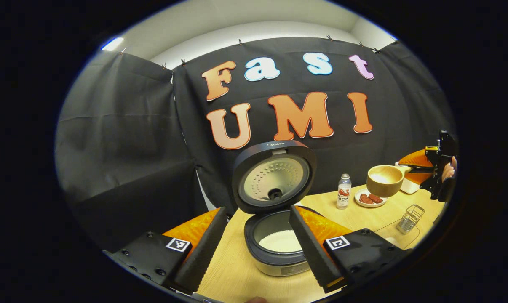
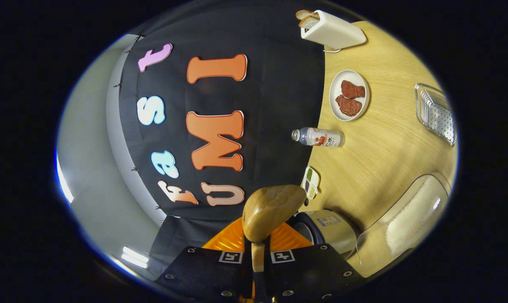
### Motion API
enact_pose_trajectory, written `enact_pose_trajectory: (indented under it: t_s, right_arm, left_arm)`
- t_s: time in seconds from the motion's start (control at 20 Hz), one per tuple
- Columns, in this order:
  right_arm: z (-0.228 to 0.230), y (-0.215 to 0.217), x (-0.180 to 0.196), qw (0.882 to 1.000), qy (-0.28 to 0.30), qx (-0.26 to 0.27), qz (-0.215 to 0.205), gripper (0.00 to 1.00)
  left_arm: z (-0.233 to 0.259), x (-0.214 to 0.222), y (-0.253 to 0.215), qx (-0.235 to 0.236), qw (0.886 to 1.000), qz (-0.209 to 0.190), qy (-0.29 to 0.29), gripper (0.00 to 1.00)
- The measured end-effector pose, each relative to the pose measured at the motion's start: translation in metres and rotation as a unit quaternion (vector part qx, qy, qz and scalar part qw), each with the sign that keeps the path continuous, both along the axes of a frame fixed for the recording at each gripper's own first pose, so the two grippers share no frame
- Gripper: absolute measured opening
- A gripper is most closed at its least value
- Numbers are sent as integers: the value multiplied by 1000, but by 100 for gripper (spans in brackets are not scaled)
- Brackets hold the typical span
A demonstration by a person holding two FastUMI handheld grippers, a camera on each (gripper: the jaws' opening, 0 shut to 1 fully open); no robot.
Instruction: Close the left gripper, press the button to open the rice cooker; take a wooden spoon from the chopstick holder with the right hand, scoop a spoonful of rice and pour it into the rice cooker, then put the wooden spoon back into the chopstick holder.
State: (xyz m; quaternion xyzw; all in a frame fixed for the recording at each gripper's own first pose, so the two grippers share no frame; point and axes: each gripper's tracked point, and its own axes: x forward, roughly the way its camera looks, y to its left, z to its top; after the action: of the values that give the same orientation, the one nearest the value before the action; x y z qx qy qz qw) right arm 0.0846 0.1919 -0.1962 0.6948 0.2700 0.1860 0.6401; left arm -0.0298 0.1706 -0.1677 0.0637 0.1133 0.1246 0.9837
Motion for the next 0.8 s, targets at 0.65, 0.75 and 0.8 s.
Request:
enact_pose_trajectory:
  t_s: [0.65,0.75,0.8]
  right_arm:
    - [25,90,24,995,-41,-58,71,10]
    - [27,103,25,992,-54,-79,82,10]
    - [30,108,26,991,-58,-88,87,10]
  left_arm:
    - [-1,-7,8,7,1000,12,-14,94]
    - [-1,-10,10,7,1000,17,-12,100]
    - [0,-12,12,8,1000,21,-10,94]
